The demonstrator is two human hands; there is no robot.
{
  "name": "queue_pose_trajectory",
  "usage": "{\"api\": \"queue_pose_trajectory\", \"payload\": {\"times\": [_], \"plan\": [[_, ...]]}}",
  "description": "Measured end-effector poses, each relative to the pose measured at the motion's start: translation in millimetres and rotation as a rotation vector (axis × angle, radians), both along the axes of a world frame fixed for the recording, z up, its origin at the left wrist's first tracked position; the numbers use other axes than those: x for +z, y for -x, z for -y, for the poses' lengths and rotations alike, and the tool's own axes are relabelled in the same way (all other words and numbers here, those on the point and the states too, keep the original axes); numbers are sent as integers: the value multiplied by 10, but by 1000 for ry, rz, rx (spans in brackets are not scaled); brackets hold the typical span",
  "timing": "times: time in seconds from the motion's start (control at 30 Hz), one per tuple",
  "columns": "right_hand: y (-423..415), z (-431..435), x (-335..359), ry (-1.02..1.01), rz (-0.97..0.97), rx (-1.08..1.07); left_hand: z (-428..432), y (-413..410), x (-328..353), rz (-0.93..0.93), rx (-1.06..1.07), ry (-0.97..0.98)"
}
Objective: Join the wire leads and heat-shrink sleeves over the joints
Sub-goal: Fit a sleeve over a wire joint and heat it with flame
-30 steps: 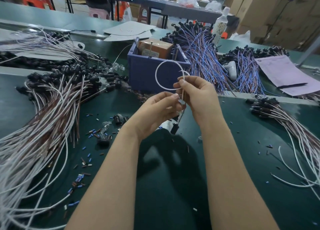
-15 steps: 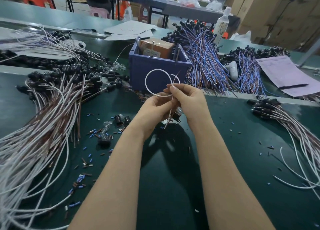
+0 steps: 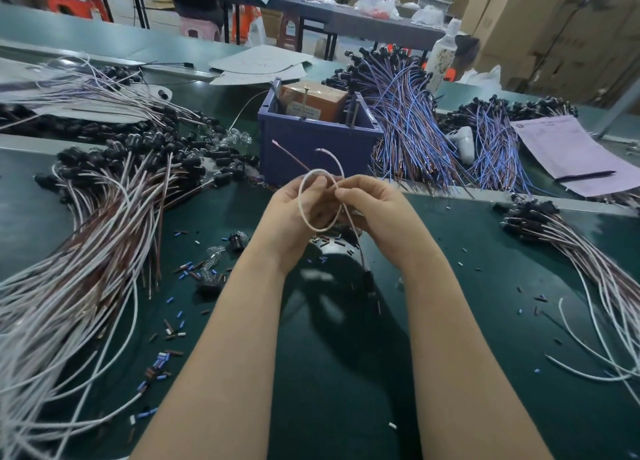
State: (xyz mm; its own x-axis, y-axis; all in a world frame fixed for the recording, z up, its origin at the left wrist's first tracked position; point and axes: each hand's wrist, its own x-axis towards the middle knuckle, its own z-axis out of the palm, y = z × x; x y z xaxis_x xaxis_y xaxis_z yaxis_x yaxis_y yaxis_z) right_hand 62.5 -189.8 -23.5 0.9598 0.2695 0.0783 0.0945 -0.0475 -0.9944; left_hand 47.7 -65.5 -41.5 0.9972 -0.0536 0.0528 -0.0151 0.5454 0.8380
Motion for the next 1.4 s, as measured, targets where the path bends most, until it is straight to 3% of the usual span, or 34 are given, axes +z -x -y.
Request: {"api": "queue_pose_trajectory", "payload": {"times": [0.17, 0.27, 0.37, 0.47, 0.6, 0.77, 0.87, 1.03, 1.2, 1.4], "plan": [[1, 108, 107, -152, 66, -180, -17, -81, 60, -34, 317, -167], [-33, 50, 145, -242, -20, -283, -24, -130, 86, -18, 379, -250], [-67, 52, 181, -259, -142, -216, -40, -185, 104, 13, 441, -330], [-101, 15, 216, -188, -185, -106, -47, -227, 141, 31, 401, -337], [-220, -149, 204, -35, -91, -178, -9, -242, 157, 30, 121, -194], [-311, -189, 168, -51, -189, -96, -44, -274, 90, 24, -38, -196], [-349, -160, 157, -80, -199, -141, -28, -290, 102, 17, 3, -376], [-386, -223, 129, -50, -3, -392, -35, -297, 229, 36, 241, -580], [-406, -182, 139, -99, 26, -471, -130, -249, 390, -95, 230, -321], [-399, -88, 232, -216, -138, -399, -251, -201, 527, -115, 215, -115]]}}
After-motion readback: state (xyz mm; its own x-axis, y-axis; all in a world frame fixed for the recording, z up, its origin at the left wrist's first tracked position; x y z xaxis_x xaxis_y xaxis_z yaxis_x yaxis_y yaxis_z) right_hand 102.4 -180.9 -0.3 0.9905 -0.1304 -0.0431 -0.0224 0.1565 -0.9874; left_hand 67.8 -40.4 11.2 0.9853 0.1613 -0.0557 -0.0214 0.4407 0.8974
